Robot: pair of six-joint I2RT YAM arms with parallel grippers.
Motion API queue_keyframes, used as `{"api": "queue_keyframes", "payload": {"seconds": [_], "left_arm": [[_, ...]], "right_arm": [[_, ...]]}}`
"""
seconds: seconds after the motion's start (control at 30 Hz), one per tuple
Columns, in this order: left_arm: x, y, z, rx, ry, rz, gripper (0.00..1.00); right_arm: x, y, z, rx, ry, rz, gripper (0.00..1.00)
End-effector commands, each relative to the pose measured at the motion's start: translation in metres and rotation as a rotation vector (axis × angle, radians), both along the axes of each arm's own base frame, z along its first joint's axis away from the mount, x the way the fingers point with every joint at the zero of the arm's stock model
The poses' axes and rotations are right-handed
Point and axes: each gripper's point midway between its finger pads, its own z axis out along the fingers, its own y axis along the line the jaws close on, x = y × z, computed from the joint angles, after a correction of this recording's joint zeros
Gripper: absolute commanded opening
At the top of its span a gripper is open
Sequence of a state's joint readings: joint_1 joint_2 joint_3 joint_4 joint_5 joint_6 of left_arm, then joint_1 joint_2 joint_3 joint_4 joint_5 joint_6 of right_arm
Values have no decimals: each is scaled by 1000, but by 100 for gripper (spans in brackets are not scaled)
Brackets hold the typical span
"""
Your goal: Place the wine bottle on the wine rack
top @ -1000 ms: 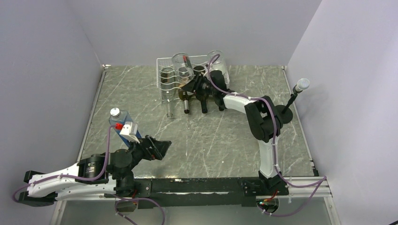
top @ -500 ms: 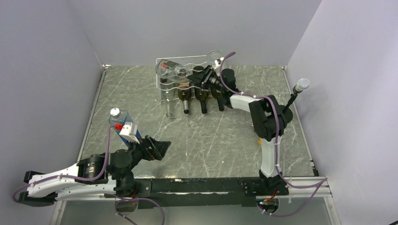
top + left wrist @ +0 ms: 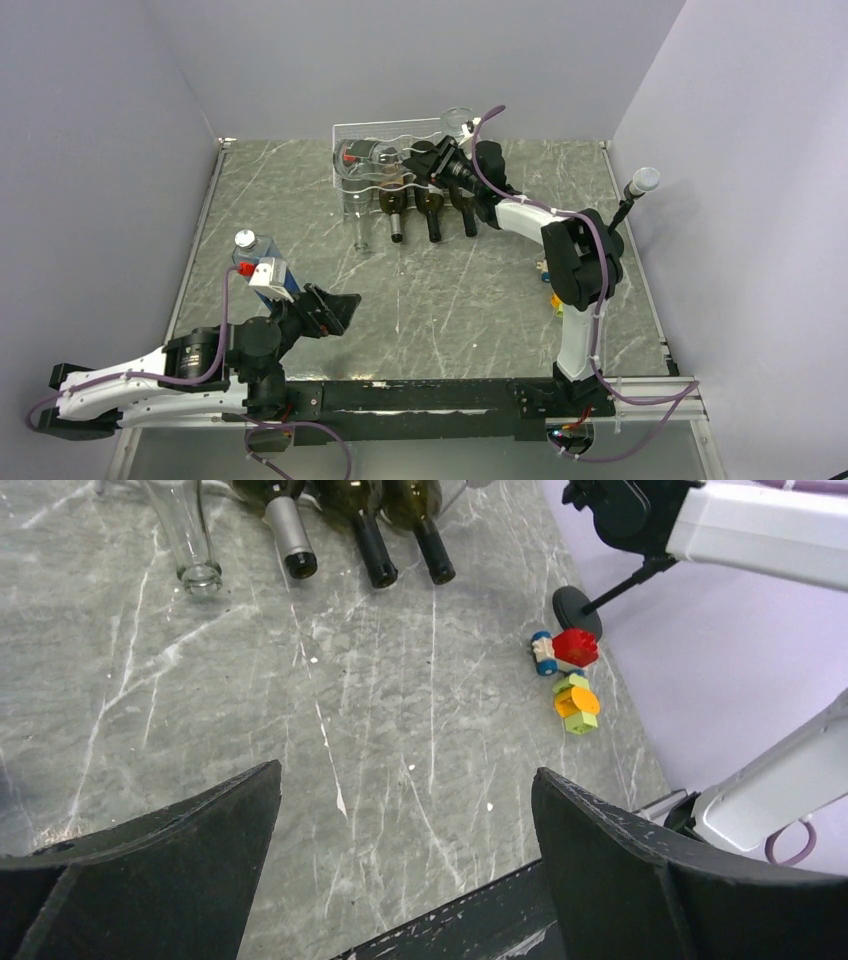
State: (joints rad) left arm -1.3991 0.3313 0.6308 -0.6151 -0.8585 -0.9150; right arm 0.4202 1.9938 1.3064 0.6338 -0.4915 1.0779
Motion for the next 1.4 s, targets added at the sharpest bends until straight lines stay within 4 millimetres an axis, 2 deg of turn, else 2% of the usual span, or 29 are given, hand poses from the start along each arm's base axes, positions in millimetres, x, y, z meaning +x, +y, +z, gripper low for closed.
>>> {"api": "queue_keyframes", "payload": {"seconds": [0.0,0.23,0.4,0.43,0.53,0.6,0.73,0.8,0.93,1.0,1.17,1.2,1.23,1.37], "left_arm": [[10,5,23,-44,-15,88,99],[22,-17,50,-49,-45,135,99],[37,-47,92,-96,-97,183,99],[44,-56,101,-95,-95,176,99],[81,-74,117,-100,-18,137,98],[108,-87,112,-93,15,110,95],[162,-86,114,-161,69,116,95],[192,-76,109,-204,105,146,97],[251,-43,79,-306,201,240,99],[273,-36,68,-367,222,246,99],[315,-38,51,-339,241,248,99],[323,-39,41,-315,257,251,99],[327,-40,41,-303,255,250,99],[347,-45,15,-235,300,248,99]], "right_arm": [[-14,1,84,46,-201,-18,0],[-24,9,72,-51,-200,-15,0],[-25,9,53,-82,-164,0,0],[-25,9,50,-85,-159,3,0],[-27,9,42,-101,-145,10,0],[-29,9,40,-108,-145,15,0],[-31,7,35,-121,-142,20,0],[-32,7,32,-125,-139,23,0],[-35,8,29,-125,-134,36,0],[-37,8,26,-127,-133,44,0],[-48,9,26,-137,-164,95,0],[-51,10,25,-147,-178,115,0],[-53,11,25,-159,-190,134,0],[-61,17,19,-226,-231,209,0]]}}
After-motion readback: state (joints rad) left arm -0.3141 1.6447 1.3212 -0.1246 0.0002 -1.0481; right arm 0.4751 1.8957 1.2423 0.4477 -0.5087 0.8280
